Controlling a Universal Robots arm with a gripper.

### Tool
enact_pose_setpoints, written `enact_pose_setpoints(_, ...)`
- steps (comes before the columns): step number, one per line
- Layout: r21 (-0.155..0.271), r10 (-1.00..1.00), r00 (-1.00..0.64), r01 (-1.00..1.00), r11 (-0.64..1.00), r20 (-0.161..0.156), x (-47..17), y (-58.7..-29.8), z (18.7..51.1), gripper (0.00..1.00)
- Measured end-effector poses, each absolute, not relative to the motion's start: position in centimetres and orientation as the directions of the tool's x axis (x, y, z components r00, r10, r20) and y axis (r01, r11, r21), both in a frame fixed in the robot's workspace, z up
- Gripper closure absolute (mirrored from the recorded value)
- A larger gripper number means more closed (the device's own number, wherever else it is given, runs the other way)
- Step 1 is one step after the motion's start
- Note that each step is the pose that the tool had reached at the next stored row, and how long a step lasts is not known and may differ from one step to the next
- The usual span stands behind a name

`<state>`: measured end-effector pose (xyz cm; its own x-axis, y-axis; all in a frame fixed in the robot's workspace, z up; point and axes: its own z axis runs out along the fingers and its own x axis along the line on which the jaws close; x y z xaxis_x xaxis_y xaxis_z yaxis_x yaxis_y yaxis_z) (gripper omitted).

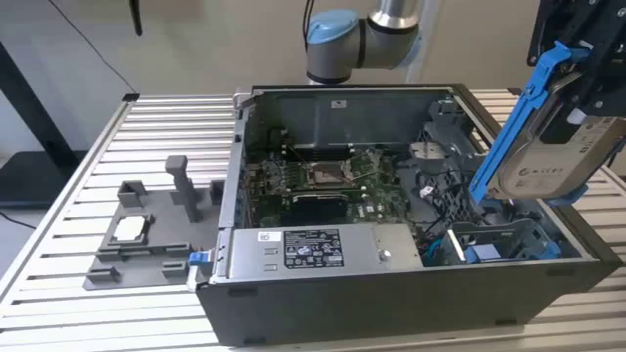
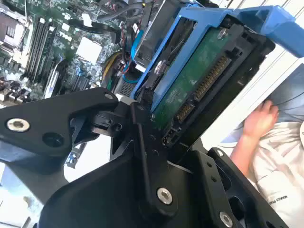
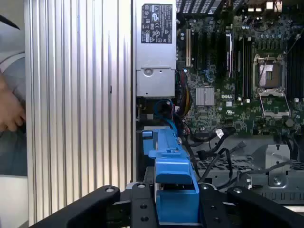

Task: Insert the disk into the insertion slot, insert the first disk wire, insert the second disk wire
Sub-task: 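Insert the disk into the insertion slot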

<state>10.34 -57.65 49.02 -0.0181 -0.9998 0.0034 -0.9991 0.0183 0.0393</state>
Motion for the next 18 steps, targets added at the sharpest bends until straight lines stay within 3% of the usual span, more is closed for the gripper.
enact_pose_setpoints(18, 0.037, -1.0, -0.016, -0.999, 0.016, 0.004, 10.34, -57.66, 48.68, 0.67)
